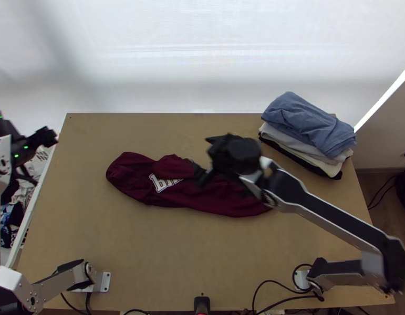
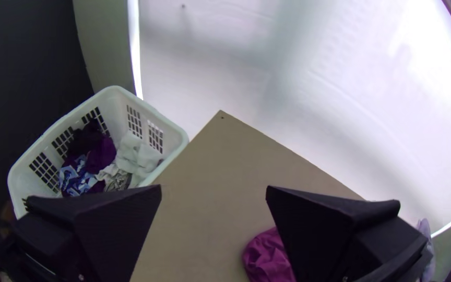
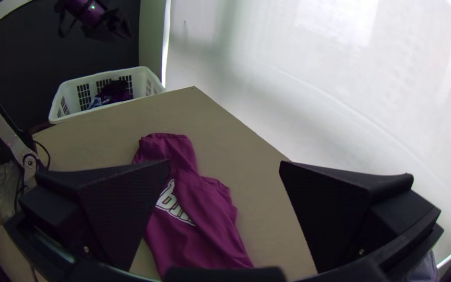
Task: Fold the t-shirt
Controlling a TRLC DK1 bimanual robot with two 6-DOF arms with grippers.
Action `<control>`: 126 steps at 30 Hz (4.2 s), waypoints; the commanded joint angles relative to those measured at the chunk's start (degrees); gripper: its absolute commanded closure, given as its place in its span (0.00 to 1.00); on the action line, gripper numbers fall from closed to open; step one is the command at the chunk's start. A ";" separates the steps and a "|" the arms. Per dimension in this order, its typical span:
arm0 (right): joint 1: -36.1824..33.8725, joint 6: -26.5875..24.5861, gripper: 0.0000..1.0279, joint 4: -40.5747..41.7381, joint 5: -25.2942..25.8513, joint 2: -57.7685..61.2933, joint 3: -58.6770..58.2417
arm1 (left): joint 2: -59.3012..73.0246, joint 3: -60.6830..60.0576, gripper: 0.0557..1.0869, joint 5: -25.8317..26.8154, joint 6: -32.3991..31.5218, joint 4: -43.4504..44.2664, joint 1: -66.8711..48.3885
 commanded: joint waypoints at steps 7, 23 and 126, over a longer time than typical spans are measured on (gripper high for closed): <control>6.29 0.85 0.04 -13.03 -0.23 22.19 26.73 | -6.01 -3.07 0.05 4.64 0.72 -0.03 8.34; 9.80 28.98 0.05 -23.05 -0.40 42.75 53.89 | -10.32 -3.59 0.05 4.64 0.81 -2.58 10.45; -16.65 10.43 0.97 -18.57 -0.93 -1.37 -16.07 | -10.84 -2.36 0.05 4.82 -2.62 -4.69 8.07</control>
